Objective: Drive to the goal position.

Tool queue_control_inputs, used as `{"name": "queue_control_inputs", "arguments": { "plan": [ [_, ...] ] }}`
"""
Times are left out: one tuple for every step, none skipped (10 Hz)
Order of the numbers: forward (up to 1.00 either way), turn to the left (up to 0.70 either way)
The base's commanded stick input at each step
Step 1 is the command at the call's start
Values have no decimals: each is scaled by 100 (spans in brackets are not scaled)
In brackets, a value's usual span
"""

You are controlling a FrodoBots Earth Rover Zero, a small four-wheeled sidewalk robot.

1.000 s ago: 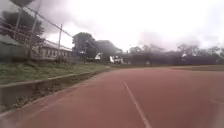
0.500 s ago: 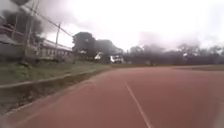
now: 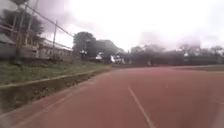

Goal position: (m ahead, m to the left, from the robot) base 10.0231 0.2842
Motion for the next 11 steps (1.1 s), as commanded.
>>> {"name": "queue_control_inputs", "arguments": {
  "plan": [
    [70,1],
    [70,1],
    [70,1],
    [70,1],
    [70,1],
    [70,1],
    [70,1],
    [70,1],
    [70,1],
    [70,1],
    [70,-6]
  ]
}}
